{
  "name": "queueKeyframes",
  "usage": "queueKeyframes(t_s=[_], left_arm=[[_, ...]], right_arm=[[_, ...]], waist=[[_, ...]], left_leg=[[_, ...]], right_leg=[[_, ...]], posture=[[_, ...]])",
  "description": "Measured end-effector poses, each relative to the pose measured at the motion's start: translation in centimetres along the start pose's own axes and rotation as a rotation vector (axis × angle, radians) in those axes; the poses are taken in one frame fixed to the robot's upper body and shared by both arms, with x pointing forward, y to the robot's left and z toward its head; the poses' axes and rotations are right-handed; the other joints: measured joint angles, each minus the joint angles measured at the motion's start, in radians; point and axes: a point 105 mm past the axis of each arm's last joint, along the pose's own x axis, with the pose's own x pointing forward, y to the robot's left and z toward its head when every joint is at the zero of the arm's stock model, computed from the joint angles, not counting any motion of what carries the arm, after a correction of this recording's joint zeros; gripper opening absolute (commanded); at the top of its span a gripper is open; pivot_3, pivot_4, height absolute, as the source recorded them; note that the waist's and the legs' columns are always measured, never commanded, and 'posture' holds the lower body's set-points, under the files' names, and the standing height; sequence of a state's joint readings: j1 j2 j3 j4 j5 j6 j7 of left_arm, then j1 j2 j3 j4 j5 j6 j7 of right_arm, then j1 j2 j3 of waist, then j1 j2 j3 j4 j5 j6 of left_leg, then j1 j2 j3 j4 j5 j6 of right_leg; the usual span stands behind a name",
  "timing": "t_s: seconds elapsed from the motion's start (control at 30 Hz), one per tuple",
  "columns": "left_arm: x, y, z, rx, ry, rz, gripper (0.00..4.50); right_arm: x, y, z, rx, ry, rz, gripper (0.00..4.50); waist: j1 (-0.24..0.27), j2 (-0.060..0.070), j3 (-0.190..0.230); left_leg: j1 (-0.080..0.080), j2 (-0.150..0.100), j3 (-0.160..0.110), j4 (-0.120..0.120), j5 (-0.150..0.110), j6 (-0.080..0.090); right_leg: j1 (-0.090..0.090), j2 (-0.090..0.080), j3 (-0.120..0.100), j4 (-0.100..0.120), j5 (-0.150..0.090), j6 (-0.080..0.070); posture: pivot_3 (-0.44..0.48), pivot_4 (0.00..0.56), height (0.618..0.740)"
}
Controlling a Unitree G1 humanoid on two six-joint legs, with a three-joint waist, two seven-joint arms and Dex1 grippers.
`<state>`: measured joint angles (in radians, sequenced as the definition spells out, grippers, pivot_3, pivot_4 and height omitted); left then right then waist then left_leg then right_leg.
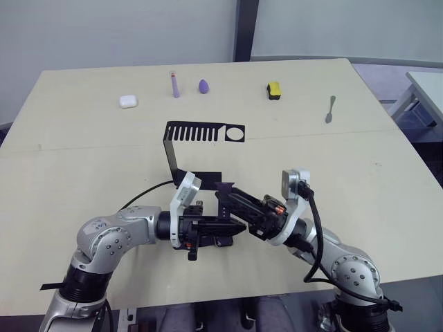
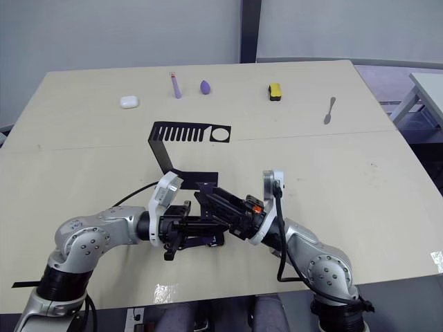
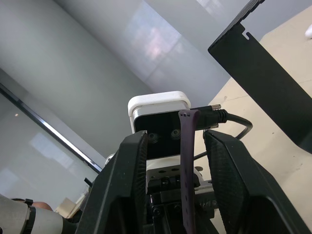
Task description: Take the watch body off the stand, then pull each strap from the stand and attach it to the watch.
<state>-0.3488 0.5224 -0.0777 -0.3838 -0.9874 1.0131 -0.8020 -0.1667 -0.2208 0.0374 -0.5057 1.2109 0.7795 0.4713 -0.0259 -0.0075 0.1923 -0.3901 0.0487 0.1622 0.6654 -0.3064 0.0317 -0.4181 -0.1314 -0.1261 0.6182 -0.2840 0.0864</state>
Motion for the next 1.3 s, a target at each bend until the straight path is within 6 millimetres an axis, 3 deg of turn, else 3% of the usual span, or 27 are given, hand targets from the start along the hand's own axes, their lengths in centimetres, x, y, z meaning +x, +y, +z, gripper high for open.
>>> queueKeyframes(t_s=[0.37,0.5,0.53,1.2,1.3], left_arm=[[-0.02,0.05,0.05,0.009,-0.004,0.004,0.00],[-0.01,0.05,0.05,0.009,-0.005,0.004,0.00],[-0.01,0.05,0.04,0.009,-0.005,0.004,0.00],[-0.24,0.05,-0.04,0.035,-0.006,0.000,0.00],[-0.83,-0.31,-0.34,0.051,0.021,-0.006,0.91]], right_arm=[[-0.04,-0.07,0.17,-0.009,-0.012,-0.005,1.94],[-0.16,-0.15,0.05,-0.004,-0.013,-0.011,0.23],[-0.18,-0.16,0.03,-0.002,-0.014,-0.012,0.11],[-0.13,-0.03,-0.07,0.014,-0.030,-0.001,0.11],[-0.19,0.03,0.08,-0.001,-0.026,0.005,0.00]], waist=[[0.000,0.000,0.000],[0.000,0.000,0.000],[0.000,0.000,0.000],[0.000,0.000,0.000],[-0.002,0.000,0.000]], left_leg=[[0.000,0.000,0.000,0.000,0.000,0.000],[0.000,0.000,0.000,0.000,0.000,0.000],[0.000,0.000,0.000,0.000,0.000,0.000],[0.000,0.000,0.000,0.000,0.000,0.000],[0.000,0.000,0.000,0.000,0.000,0.000]], right_leg=[[0.000,0.000,0.000,0.000,0.000,0.000],[0.000,0.000,0.000,0.000,0.000,0.000],[0.000,0.000,0.000,0.000,0.000,0.000],[0.000,0.000,0.000,0.000,0.000,0.000],[-0.001,0.000,0.000,0.000,0.000,0.000]], posture=[[0.000,0.150,0.740],[0.000,0.150,0.740],[0.000,0.150,0.740],[0.000,0.150,0.740],[0.000,0.150,0.740]])
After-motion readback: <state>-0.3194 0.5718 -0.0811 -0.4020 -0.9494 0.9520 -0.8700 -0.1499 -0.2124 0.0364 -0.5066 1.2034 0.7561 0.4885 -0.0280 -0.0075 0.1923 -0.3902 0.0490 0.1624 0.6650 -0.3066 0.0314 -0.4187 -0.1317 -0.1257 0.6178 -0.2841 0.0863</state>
